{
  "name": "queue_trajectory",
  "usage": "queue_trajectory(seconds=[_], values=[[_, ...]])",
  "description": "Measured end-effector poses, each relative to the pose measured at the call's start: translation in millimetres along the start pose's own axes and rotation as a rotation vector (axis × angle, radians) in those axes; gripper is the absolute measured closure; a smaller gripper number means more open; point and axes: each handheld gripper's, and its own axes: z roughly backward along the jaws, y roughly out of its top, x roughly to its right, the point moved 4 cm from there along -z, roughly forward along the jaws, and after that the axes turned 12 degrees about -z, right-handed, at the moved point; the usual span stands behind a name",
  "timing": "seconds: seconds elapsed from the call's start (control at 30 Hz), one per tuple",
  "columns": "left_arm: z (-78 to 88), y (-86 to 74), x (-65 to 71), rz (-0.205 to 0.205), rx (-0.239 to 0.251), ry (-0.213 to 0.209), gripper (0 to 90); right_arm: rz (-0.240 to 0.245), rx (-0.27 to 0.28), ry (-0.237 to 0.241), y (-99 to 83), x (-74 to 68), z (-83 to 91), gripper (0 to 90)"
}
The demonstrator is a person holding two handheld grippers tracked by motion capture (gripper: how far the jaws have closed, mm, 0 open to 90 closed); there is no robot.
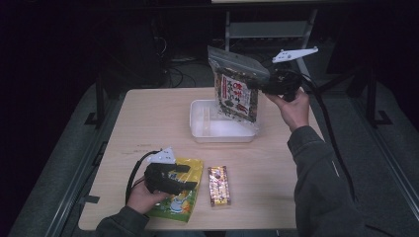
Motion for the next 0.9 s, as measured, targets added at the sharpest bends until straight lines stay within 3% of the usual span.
queue_trajectory(seconds=[0.37, 0.53, 0.9], values=[[1.2, -1.0, -2.0, 0.002, 0.003, -0.003, 30.0, 0.002, 0.001, -0.003, -1.6, 19.2, -30.2, 76.9], [5.8, -2.7, -3.6, 0.013, 0.012, 0.005, 29.2, -0.014, -0.018, -0.006, -12.3, 28.4, -48.0, 76.8], [8.8, -6.6, -4.9, 0.025, 0.01, 0.017, 29.1, -0.037, -0.026, -0.006, -34.2, 41.1, -63.6, 76.8]])
